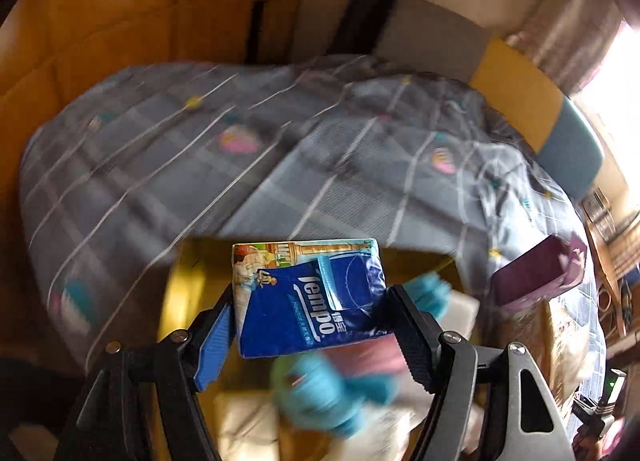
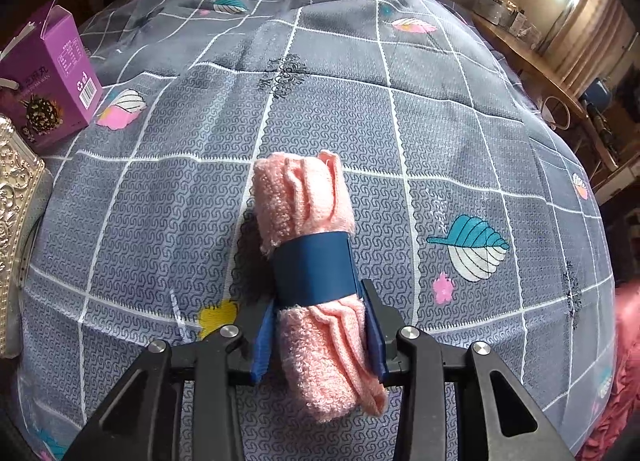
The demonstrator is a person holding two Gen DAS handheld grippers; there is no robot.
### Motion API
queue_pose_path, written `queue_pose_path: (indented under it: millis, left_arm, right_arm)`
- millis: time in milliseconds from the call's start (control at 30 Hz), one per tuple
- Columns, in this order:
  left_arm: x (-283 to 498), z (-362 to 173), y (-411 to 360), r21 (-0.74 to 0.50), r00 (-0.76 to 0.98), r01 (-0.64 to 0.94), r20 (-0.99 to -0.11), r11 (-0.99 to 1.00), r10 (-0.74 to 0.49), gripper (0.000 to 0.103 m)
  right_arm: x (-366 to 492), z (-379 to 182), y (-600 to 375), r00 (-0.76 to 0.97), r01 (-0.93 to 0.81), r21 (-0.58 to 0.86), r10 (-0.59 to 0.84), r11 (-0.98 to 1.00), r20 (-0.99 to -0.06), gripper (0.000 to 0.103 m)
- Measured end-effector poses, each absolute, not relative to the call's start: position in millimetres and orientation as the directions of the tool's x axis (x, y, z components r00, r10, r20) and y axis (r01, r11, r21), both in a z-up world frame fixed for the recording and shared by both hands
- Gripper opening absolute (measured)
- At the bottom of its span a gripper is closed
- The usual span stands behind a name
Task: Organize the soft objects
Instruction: 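Carry the tissue pack into the gold tray and open left tool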
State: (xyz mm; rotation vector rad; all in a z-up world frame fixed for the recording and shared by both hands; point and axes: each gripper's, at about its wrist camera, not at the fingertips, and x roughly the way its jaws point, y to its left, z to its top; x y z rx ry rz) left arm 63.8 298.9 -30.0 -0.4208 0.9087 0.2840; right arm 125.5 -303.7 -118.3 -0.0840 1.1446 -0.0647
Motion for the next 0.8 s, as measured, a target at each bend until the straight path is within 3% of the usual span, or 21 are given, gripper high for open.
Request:
queue_pose_path:
  millis: [267,433,800]
  left_arm:
    - [36,-60,316,-0.225,0.552,-0.430,-0.832,0.874,0.057,0.075]
    - [45,-61,310,-0.155,0.538,-0.453,-0.833,0.878,0.131,0.083]
    - [18,-43,263,-0.061,0.598,-0.432,-0.766,0.900,0.236,0.083]
  right_arm:
    - [123,-116,-303,0.416,0.010,-0.114,-0.107,0.993,-0.903,0.039]
    - [122,-116,-302,0.417,0.010,-0.115,-0.109,0.993,-0.902,0.039]
    - [122,-116,-302,0.418,0.012,-0.113,-0.107,0.994,-0.902,0.039]
